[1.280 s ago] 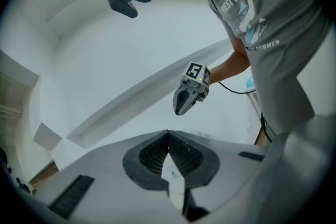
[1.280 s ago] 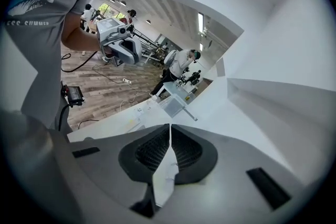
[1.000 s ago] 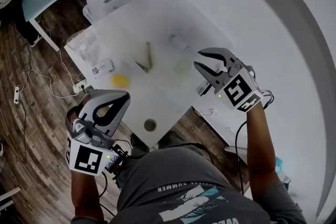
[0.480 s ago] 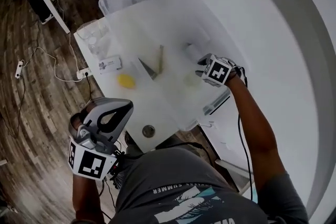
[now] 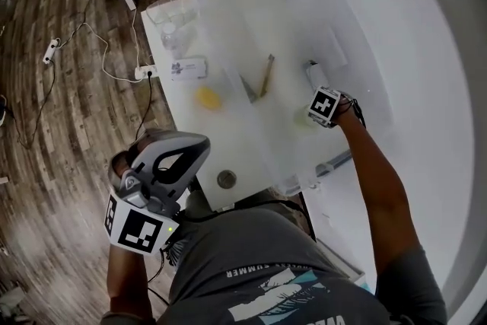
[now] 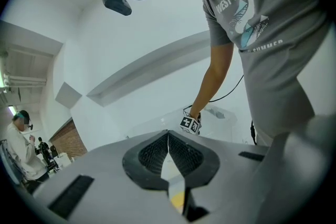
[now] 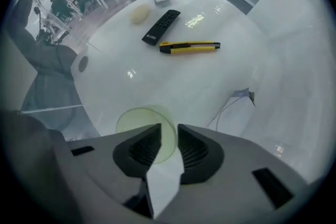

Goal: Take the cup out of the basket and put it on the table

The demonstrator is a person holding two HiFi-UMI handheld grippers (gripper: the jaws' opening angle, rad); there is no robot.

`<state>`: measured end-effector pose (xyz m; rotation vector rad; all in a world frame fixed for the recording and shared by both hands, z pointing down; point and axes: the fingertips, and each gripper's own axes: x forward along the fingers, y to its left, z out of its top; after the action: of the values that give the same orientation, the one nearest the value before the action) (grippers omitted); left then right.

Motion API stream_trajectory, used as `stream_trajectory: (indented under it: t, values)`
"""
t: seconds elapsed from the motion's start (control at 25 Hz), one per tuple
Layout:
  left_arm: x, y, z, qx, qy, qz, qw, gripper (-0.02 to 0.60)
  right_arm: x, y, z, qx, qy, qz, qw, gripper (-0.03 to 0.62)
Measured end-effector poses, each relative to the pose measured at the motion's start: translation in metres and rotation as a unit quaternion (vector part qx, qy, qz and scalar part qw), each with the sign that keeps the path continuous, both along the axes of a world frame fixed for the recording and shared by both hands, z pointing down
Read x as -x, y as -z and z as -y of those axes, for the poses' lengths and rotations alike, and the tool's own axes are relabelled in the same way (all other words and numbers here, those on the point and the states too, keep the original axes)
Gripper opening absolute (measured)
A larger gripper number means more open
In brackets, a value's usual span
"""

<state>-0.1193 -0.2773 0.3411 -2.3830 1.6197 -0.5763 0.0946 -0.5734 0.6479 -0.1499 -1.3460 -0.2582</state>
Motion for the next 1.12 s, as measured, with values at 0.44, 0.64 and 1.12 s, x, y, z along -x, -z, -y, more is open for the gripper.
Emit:
stream_trajectory:
  t: [0.44,0.64,1.12]
  values:
    - [0.011,-0.008,-0.011,0.001,0.010,0.006,0.9999,0.011,0.050,0.079,-0.004,-0.045,-0.031,0.127,0.990,0.026]
    - [0.017,-0.005,-0.015,-0.010,0.000,0.006,0.9999,0.011,0.086,0.161,-0.032,-0.089,-0.009,0.212,0.973,0.026]
    - [0.028,-0.001,-0.035,-0.030,-0.031,0.005,0.9991,0.011,0.113,0.295,-0.125,-0.175,0.055,0.307,0.934,0.026]
